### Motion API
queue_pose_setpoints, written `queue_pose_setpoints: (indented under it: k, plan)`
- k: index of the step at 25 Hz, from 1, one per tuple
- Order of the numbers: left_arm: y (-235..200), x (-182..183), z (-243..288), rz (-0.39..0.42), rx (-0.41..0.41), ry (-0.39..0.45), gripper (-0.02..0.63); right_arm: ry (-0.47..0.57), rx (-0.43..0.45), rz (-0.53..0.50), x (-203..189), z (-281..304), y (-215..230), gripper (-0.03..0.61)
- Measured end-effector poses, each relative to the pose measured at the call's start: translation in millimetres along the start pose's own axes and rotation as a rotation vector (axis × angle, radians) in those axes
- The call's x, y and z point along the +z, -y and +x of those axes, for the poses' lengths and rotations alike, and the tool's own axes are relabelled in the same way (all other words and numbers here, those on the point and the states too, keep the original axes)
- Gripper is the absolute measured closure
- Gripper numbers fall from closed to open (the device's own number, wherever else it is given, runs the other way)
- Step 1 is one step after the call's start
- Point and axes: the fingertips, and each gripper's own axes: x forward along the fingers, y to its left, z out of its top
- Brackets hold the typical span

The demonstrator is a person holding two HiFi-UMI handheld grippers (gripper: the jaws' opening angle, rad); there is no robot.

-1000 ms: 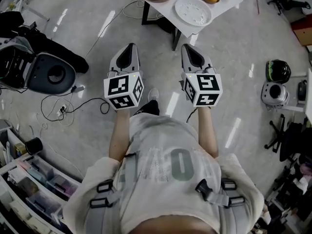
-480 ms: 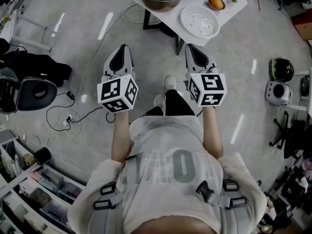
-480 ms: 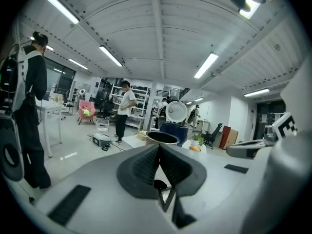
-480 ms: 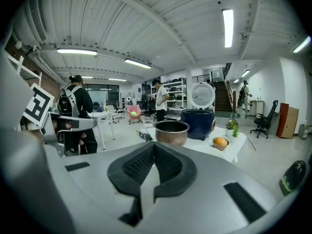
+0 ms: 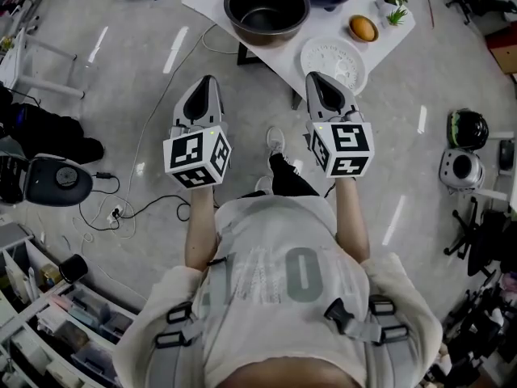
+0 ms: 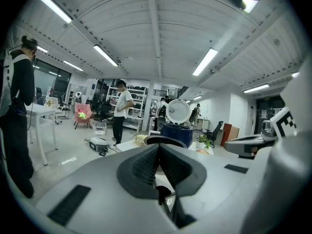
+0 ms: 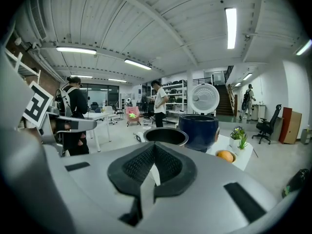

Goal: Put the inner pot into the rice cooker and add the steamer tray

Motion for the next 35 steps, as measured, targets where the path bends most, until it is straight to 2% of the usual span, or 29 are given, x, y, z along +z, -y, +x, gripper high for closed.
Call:
queue_pose_setpoints:
  k: [10,16,24,35]
  plan:
    - [-20.7,39.8,113.5,-0.001,0.058,0.022,0.592,0.034,0.047,0.000,45.1,105.3,62.5,0.571]
    - [-13.1,60.5,172.8,0.025,0.062,0.031,0.594,0.060,0.039,0.009,66.5,150.4,104.2,0.571]
    - [-9.1,76.7,203.4,0.011,0.050,0.060,0.594,0.083,0.026,0.010,79.3,168.1,122.0,0.571]
    - [-15.6,99.2,234.7,0.033,0.017,0.095,0.592,0.102,-0.007,-0.014,101.7,187.1,127.8,0.570]
